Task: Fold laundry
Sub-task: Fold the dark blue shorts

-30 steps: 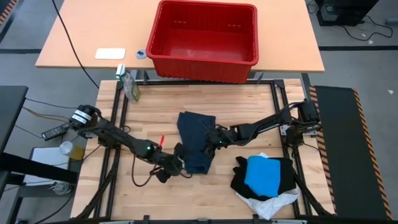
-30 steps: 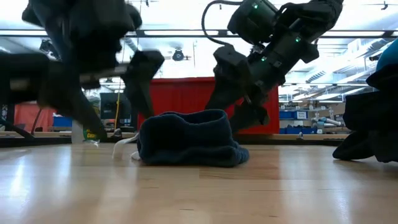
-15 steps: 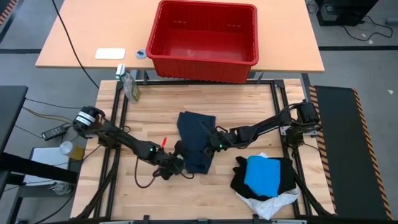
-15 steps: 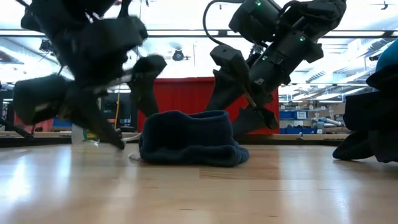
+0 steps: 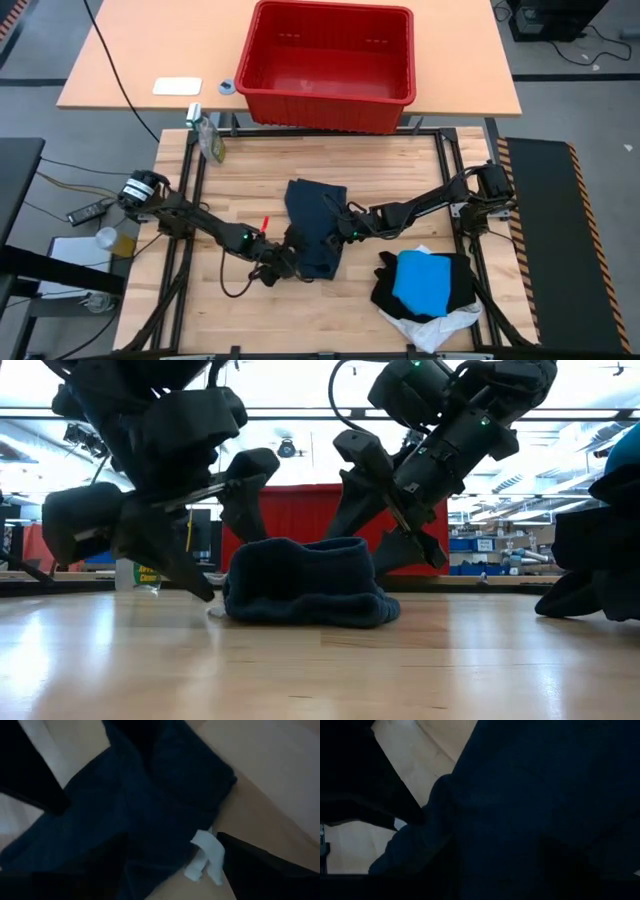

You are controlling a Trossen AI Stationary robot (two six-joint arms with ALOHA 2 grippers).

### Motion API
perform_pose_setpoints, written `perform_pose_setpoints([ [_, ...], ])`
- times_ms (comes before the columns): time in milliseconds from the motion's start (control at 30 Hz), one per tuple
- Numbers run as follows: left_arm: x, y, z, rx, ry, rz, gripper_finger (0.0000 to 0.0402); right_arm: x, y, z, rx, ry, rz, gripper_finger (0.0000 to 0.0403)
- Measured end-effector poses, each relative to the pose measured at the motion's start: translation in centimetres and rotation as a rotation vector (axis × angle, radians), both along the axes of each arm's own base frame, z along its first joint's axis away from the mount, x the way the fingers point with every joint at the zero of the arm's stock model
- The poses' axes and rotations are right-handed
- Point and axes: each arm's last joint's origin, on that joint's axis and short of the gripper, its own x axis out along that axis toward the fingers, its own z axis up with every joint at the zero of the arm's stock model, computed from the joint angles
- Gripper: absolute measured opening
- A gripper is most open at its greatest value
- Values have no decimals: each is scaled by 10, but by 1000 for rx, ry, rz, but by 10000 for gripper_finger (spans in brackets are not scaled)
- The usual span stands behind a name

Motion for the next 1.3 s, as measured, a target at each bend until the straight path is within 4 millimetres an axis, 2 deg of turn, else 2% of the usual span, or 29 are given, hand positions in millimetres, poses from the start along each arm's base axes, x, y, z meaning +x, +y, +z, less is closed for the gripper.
perform_pose_setpoints([
  [267, 11, -4, -7, 8, -72, -39, 314, 0, 0, 0, 2, -4, -3, 288],
  [500, 14, -6, -22, -2, -30, -56, 305, 0, 0, 0, 22, -7, -24, 287],
  [633, 15, -7, -23, -47, -35, -37, 255, 0, 1, 1, 23, -9, -23, 287],
  [833, 17, -6, -23, -112, -53, 14, 107, 0, 1, 1, 33, -8, -13, 287],
  [933, 14, -8, -16, -146, -61, 43, 30, -1, -3, 7, 76, -6, 37, 285],
  [967, 14, -8, -11, -170, -78, 61, 19, -3, -5, 13, 84, -13, 55, 283],
  [1067, 11, -7, 5, -252, -117, 121, 17, -9, -13, 34, 45, -46, 84, 276],
  [1200, 4, -4, 31, -394, -175, 224, 16, -21, -19, 62, -123, -102, 113, 266],
  [1300, 1, -4, 42, -505, -199, 305, 15, -22, -18, 66, -298, -102, 152, 261],
])
